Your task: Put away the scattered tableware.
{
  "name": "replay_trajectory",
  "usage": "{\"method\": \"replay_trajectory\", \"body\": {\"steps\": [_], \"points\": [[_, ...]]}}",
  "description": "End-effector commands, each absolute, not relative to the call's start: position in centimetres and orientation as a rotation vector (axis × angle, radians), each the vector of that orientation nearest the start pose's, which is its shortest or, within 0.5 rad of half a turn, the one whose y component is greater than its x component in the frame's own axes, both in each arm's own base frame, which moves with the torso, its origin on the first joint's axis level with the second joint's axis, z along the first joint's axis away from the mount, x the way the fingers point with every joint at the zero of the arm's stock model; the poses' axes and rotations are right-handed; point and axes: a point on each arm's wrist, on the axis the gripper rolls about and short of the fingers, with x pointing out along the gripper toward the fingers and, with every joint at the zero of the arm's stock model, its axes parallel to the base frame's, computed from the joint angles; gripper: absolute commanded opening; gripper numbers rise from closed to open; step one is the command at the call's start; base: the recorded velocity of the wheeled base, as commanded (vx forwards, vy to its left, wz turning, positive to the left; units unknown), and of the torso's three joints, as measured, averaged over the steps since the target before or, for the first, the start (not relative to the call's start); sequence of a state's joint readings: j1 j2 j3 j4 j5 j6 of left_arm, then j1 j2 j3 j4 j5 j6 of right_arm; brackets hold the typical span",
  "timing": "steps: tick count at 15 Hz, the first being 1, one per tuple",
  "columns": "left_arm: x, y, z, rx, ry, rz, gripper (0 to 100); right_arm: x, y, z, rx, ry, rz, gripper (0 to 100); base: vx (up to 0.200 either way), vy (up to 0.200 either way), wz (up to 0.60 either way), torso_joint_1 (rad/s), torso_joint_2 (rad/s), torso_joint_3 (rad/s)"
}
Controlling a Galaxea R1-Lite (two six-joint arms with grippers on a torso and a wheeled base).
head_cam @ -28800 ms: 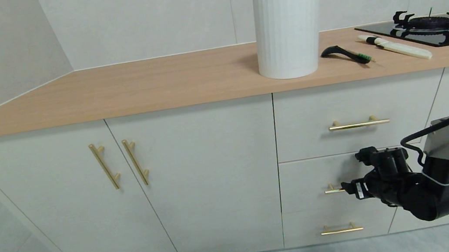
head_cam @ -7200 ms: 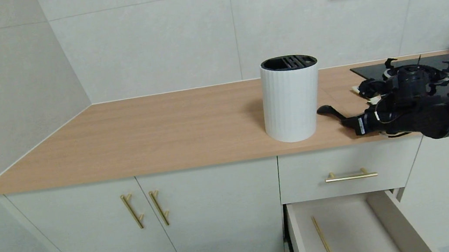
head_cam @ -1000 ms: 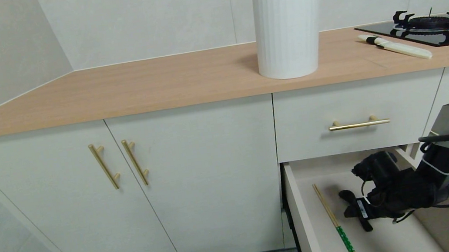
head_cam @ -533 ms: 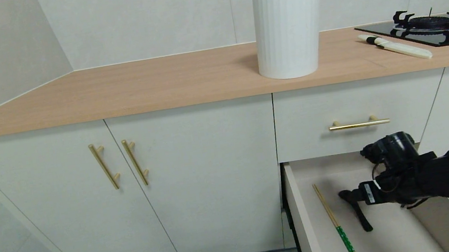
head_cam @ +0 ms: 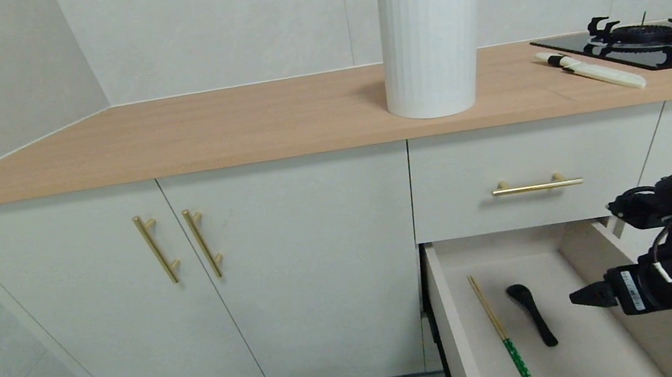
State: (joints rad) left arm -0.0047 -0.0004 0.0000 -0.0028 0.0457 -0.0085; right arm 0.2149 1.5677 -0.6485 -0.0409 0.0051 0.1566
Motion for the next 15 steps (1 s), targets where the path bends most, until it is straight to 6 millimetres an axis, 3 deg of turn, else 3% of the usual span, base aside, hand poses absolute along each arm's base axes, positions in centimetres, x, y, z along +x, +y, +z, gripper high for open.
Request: {"method": "replay_trajectory", "body": {"steps": [1,9,15], "points": [[-2.28,0.11,7.58,-0.009,-0.003,0.041,100,20.61,4.90,15.51,0.063,0.797,0.176,100,0.000,0.000,0.00,0.000,0.00,0.000],[-2.28,0.11,7.58,-0.006,-0.003,0.041,100,20.16,4.93,14.93,0.017,0.864,0.190,100,0.000,0.000,0.00,0.000,0.00,0.000],[-2.28,0.11,7.58,-0.008,-0.003,0.041,100,19.96,5.30,14.55,0.002,0.896,0.206,100,-0.200,0.000,0.00,0.002,0.00,0.002]]}}
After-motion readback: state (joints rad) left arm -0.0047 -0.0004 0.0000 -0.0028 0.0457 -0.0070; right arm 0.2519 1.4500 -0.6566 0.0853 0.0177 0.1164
